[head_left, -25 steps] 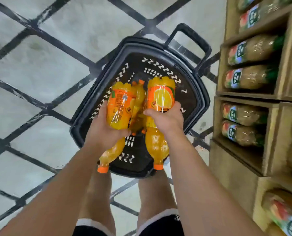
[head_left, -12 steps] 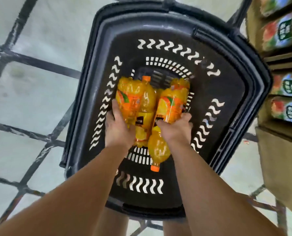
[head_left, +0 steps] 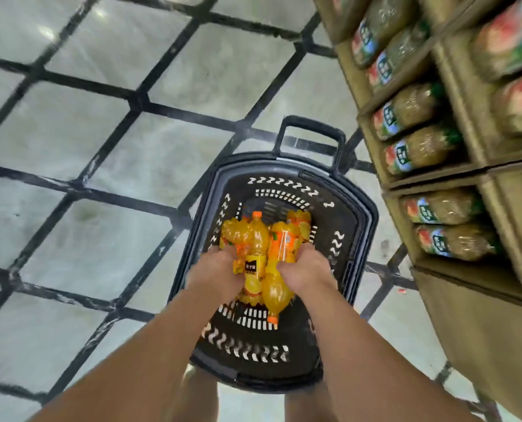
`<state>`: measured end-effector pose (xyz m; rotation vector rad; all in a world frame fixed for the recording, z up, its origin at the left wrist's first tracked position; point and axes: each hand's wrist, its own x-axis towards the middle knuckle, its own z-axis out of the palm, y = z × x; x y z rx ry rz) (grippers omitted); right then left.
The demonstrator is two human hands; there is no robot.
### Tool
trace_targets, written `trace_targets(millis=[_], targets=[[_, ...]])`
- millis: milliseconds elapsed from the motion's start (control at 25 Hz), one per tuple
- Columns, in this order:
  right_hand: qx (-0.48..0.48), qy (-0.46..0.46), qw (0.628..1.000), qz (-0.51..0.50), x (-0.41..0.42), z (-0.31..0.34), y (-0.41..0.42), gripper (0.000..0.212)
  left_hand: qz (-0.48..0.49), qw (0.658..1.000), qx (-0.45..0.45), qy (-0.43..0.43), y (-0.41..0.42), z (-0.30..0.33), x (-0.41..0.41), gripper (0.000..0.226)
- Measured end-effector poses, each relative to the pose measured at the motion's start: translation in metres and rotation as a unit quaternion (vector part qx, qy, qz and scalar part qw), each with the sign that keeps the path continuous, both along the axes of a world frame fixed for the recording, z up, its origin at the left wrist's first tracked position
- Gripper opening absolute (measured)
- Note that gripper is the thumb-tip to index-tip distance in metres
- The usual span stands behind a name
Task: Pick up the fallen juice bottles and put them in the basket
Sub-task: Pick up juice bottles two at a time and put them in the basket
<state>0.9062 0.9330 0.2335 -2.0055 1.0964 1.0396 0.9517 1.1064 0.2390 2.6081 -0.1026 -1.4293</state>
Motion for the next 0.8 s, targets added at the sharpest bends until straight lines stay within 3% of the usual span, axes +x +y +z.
trace_targets(millis=[120,400,600,800], targets=[[0.008,-0.014,1.000,0.026,0.019,0.095,-0.018,0.051,-0.057,0.998,-0.038,0.008,-0.004,0.087,0.036,0.043],[-0.022,-0.078,0.992,0.099,0.002,0.369,-0.063,0.058,-0.207,0.966,-0.138,-0.076,-0.048,0.354,0.071,0.057],[-0.094,-0.161,0.982,0.038,-0.077,0.544,-0.088,0.043,-0.355,0.908,-0.185,-0.126,-0.119,0.525,0.021,0.060],[-0.153,-0.198,0.967,-0.043,-0.188,0.649,-0.120,0.055,-0.451,0.849,-0.224,-0.161,-0.189,0.630,-0.072,0.067]])
